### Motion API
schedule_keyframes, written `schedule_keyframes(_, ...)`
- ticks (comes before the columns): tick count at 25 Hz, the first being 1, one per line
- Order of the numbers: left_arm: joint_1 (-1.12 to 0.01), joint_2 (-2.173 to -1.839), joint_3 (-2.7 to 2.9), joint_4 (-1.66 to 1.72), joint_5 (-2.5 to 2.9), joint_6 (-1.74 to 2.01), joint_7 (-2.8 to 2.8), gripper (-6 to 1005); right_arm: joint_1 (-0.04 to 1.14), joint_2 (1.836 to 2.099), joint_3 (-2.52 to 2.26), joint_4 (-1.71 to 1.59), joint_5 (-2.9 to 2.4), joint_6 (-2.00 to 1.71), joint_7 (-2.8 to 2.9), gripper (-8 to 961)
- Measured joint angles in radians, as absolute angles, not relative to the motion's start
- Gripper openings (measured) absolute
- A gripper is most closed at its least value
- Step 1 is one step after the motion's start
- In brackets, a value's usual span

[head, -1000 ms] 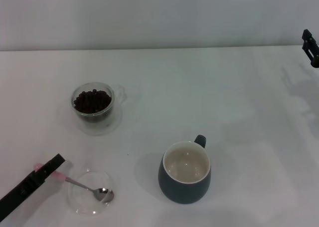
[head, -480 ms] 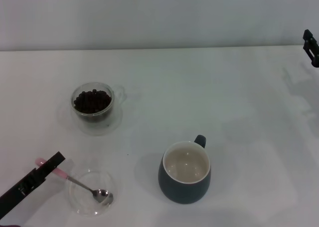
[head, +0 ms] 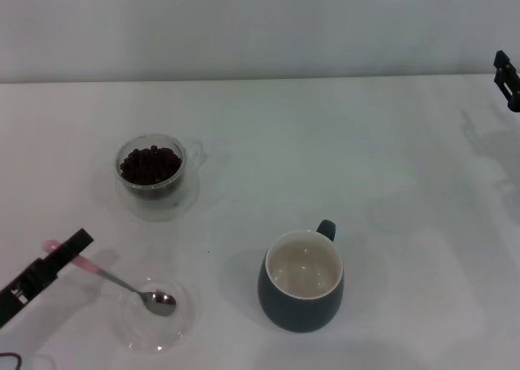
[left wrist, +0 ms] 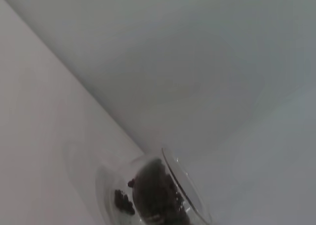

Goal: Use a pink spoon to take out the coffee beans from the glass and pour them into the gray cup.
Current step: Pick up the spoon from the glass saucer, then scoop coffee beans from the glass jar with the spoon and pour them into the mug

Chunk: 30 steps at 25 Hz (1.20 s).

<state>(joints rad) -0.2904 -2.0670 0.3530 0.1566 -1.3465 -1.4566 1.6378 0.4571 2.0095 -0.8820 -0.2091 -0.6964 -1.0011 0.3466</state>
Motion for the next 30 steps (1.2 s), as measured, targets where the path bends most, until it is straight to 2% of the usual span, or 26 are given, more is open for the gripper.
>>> schedule_keyframes(9, -0.284, -2.055, 0.353, 0.23, -1.466, -1.578, 1.549, 134, 0.45, 2.009, -0.881, -0.209, -0.696, -1.0, 0.347, 556)
schedule_keyframes(15, -0.367, -2.032, 0.353, 0.325, -1.548, -1.577, 1.489, 133, 0.449, 2.01, -0.881, -0.209, -0.696, -0.998, 0.347, 555)
schedule_keyframes(20, -0.496, -1.97, 0.372, 0.353, -1.494, -1.465, 1.471, 132, 0.449, 2.011, -0.88, -0.208, -0.695, -0.996, 0.347, 555)
schedule_keyframes(23, -0.556, -1.943, 0.376, 0.355, -1.443, -1.399, 1.471, 132, 0.449, 2.011, -0.881, -0.208, -0.695, -0.996, 0.347, 555)
schedule_keyframes(27, -0.604, -1.927, 0.385, 0.37, -1.398, -1.339, 1.476, 132, 0.45, 2.011, -0.88, -0.204, -0.695, -0.995, 0.347, 555)
schedule_keyframes(30, -0.627, -1.927, 0.419, 0.376, -1.386, -1.287, 1.49, 132, 0.455, 2.011, -0.881, -0.198, -0.695, -0.994, 0.347, 555)
